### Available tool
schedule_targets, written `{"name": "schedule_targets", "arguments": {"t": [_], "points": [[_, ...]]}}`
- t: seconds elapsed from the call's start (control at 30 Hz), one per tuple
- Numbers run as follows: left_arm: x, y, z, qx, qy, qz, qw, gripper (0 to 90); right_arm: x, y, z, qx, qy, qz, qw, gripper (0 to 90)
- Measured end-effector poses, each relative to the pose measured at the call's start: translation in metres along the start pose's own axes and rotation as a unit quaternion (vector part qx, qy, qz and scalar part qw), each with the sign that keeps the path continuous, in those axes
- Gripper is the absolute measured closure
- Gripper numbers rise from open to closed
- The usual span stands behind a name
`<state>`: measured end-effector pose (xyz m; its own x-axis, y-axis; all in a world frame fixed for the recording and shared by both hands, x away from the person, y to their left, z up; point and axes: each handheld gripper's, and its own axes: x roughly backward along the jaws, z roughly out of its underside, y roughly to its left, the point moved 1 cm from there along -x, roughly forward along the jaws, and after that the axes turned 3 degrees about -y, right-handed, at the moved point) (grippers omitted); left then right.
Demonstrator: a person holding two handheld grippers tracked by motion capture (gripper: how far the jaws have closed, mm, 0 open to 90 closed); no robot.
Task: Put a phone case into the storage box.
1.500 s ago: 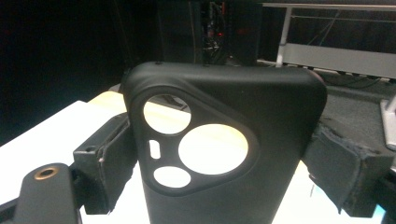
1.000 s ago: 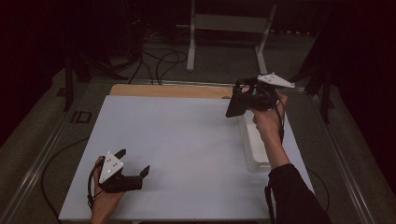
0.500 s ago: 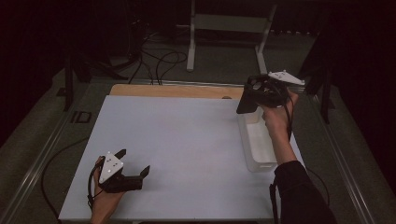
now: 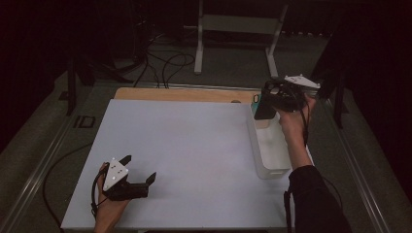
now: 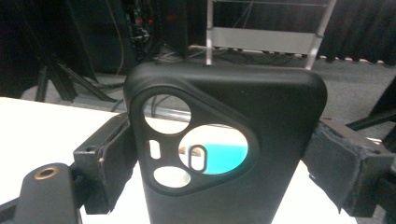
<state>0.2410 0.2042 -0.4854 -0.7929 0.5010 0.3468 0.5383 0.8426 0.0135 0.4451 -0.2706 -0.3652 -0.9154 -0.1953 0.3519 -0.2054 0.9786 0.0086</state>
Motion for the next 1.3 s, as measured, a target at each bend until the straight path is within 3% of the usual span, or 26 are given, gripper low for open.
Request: {"name": "schedule_targets", "arguments": {"t": [0.63,0.87,1.3], "points": [[0.001,0.0,0.0,0.002,-0.002,0.002,1.0,0.1,-0.045,0.001,0.041,0.01,0.072,0.019,0.9972,13.9],[0.001,0.001,0.0,0.004,-0.003,0.003,1.0,0.1,-0.06,0.005,0.05,0.024,0.092,0.033,0.995,13.7],[0.001,0.001,0.0,0.008,-0.003,0.007,0.9999,0.1,-0.074,0.002,0.052,0.011,0.108,0.043,0.9932,11.4]]}}
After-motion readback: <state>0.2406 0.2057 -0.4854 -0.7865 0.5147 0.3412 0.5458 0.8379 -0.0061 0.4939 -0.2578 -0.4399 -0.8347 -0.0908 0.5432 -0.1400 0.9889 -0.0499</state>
